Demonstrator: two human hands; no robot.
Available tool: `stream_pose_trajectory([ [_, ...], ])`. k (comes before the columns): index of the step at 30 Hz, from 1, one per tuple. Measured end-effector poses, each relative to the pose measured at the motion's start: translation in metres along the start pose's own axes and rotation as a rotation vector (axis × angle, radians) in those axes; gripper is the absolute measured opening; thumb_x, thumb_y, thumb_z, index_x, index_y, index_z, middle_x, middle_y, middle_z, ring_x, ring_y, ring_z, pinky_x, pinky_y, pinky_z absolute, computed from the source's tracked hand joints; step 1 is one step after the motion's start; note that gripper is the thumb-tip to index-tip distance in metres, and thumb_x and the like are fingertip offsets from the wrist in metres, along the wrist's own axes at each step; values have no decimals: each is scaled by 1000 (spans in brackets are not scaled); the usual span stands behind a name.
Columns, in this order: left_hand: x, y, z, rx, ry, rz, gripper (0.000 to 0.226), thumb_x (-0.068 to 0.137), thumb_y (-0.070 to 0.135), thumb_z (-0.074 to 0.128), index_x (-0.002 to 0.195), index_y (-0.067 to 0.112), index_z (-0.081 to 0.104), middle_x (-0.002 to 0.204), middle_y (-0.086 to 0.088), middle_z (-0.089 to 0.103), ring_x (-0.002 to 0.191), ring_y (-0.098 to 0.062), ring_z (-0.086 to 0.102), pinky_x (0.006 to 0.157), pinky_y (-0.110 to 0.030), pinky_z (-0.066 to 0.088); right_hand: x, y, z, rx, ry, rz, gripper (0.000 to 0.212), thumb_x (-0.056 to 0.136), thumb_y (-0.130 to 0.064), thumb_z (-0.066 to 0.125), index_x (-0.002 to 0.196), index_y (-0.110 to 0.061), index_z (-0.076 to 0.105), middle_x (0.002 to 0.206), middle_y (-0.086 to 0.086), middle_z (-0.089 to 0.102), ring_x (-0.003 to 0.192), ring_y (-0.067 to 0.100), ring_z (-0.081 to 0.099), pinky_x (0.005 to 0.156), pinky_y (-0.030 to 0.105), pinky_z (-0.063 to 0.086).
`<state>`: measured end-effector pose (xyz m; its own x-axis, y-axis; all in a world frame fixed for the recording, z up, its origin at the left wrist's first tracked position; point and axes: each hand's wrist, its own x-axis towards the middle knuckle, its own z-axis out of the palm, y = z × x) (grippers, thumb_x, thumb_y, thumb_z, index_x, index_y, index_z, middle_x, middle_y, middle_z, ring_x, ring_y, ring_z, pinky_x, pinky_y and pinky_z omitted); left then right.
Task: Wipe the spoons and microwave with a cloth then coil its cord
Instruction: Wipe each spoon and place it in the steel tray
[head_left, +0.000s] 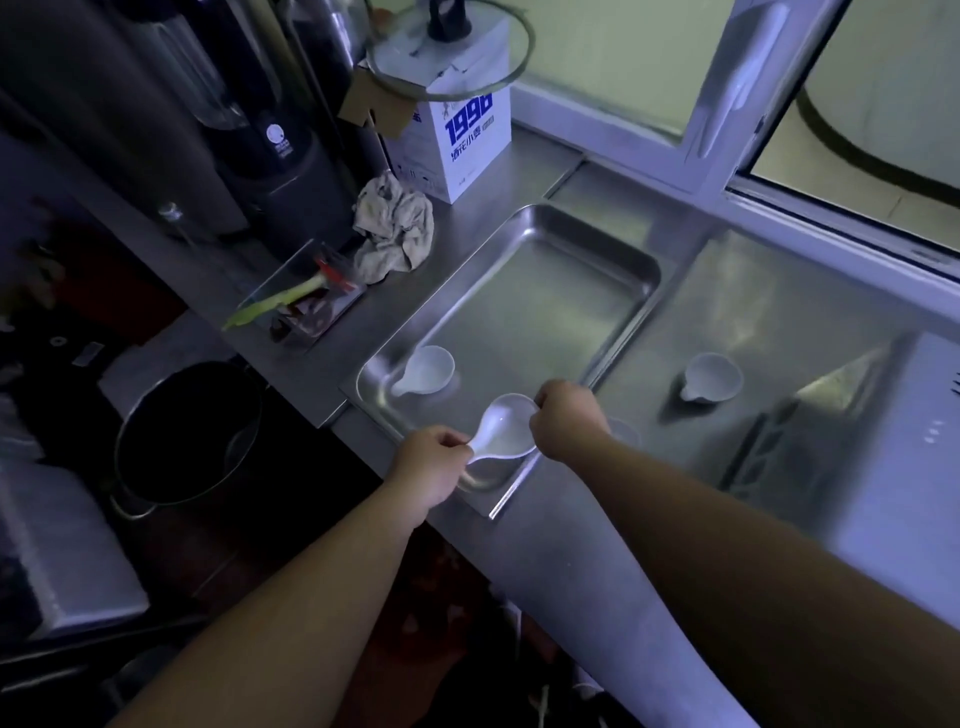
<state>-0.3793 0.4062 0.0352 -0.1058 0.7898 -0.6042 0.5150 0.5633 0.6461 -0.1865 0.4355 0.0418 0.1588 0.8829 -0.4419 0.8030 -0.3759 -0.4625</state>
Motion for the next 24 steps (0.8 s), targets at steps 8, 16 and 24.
stream_pose_trajectory([
  [8,72,-8,-31,266,6,7,8,83,24,69,89,26,74,85,7,76,82,-21,70,72,-30,54,60,-37,44,22,-48,54,26,86,-10,54,107,-8,69,109,16,72,104,35,67,87,34,56],
  [16,115,-17,-42,442,-17,51,10,89,25,64,93,29,73,89,11,73,86,-19,68,72,-28,53,91,-51,70,34,-82,120,25,87,-7,55,109,-7,68,111,16,71,105,35,67,85,34,54],
  [24,128,-17,-43,455,-24,9,12,88,25,63,93,29,73,93,8,75,88,-21,69,72,-28,53,105,-53,75,48,-98,136,25,87,-4,53,107,-7,68,110,14,70,103,33,66,80,30,51],
])
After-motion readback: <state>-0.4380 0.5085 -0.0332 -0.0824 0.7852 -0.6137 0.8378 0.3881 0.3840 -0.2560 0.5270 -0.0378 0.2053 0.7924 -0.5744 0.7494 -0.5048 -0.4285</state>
